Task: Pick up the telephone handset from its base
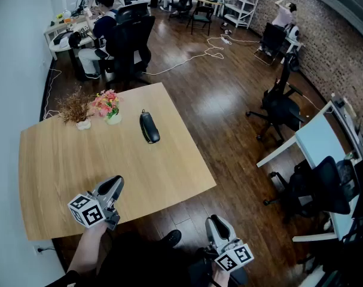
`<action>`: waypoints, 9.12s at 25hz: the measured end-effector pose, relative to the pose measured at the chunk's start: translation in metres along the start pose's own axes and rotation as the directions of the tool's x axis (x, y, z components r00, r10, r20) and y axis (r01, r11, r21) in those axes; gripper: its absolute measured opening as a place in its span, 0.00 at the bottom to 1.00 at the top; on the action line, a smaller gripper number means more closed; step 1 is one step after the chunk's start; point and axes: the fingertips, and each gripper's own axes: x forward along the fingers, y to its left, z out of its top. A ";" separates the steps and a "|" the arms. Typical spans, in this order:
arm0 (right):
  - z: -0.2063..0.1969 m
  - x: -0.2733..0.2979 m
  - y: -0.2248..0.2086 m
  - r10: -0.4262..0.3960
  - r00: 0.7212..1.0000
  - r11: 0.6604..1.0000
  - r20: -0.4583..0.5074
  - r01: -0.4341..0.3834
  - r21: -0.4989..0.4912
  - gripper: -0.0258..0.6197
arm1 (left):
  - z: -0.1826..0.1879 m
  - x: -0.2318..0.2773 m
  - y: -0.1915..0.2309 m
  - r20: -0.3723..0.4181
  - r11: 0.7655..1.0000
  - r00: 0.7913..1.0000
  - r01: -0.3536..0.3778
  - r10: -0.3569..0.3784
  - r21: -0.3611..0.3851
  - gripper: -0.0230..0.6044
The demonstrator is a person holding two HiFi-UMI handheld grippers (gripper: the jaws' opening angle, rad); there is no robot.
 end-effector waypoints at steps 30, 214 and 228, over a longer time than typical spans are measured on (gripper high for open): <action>0.045 0.181 -0.113 0.065 0.957 0.996 -0.284 -0.077 -0.034 0.17 | -0.038 0.350 0.213 -0.239 0.860 0.838 -0.423 0.491 0.287 0.49; 0.047 0.324 -0.052 0.435 0.858 0.900 -0.272 -0.415 0.132 0.04 | 0.079 0.149 0.017 0.694 0.790 0.683 0.546 -0.229 -0.277 0.41; 0.018 0.298 -0.001 0.334 0.890 0.941 -0.310 -0.331 0.064 0.04 | 0.075 0.101 0.055 0.678 0.781 0.704 0.539 -0.213 -0.315 0.41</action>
